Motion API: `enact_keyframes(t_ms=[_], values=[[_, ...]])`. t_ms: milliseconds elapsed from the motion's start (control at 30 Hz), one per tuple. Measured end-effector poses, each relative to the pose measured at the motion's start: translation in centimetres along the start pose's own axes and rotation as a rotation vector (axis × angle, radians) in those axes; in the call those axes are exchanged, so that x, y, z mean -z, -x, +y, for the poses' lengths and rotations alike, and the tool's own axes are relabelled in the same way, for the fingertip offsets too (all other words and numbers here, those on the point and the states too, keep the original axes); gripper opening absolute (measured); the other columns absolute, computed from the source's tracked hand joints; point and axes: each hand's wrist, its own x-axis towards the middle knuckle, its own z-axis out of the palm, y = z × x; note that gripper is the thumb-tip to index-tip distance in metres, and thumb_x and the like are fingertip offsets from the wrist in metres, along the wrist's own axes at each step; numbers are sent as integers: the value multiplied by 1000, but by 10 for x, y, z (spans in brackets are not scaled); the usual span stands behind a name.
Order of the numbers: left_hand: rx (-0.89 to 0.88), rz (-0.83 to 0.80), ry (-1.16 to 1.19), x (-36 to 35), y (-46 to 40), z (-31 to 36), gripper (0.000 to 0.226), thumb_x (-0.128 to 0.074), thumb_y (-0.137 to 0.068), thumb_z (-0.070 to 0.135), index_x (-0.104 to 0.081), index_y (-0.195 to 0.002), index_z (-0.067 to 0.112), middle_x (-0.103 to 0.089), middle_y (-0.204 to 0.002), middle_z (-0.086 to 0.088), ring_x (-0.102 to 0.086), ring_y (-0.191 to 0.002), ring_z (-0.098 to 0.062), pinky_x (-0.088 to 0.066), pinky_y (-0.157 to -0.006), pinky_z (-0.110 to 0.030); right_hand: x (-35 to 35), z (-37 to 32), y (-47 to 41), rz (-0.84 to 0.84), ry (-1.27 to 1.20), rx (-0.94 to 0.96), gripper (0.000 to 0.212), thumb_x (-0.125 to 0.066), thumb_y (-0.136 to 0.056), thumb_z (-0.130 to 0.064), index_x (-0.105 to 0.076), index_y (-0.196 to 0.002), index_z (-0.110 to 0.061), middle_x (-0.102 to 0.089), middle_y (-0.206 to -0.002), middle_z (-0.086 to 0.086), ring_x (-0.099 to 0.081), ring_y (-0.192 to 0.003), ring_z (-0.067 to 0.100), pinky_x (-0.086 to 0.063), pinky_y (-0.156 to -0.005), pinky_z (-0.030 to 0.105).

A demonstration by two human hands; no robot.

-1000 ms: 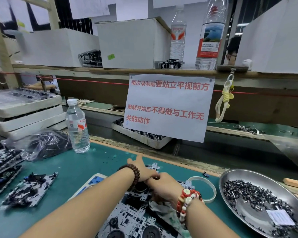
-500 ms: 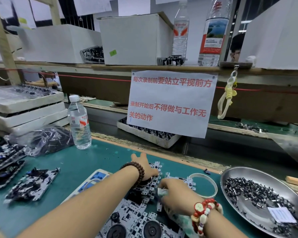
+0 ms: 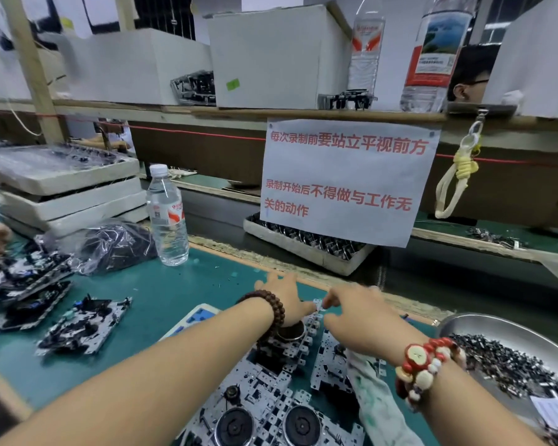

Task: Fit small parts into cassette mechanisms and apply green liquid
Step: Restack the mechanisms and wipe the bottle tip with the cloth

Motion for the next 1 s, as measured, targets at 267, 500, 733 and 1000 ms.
enact_keyframes(t_ms=[267,500,733,1000], values=[[108,307,166,79,4,-91,53,-50,-93,37,-36,-139,14,-40,-141,-14,-45,-124,-29,-38,-103,-37,-5,-80,-43,-62,-227,290,28,-46,-91,-17,-61,-115,-16,-62,-114,2,-59,-98,18,-46,-81,23],[496,524,248,120,50,-249,29,-49,-93,25,-57,-106,0,-57,-96,-13,-57,-103,-33,-42,-76,-33,-41,-171,-79,-166,-279,393,25,-49,-91,-16,-61,-112,-11,-62,-117,5,-56,-110,25,-45,-91,29],[738,438,183,92,63,-317,33,-46,-95,24,-51,-119,1,-60,-116,-18,-57,-101,-29,-43,-77,-31,-75,-226,-103,-245,-46,458,34,-43,-93,-17,-53,-125,-8,-55,-131,10,-49,-122,27,-37,-103,33],[705,283,290,55,41,-320,32,-44,-96,32,-60,-105,6,-62,-100,-9,-60,-97,-22,-44,-72,-25,-84,-242,-122,-426,132,513,35,-44,-93,-20,-58,-119,-1,-59,-125,13,-57,-107,24,-45,-86,28]])
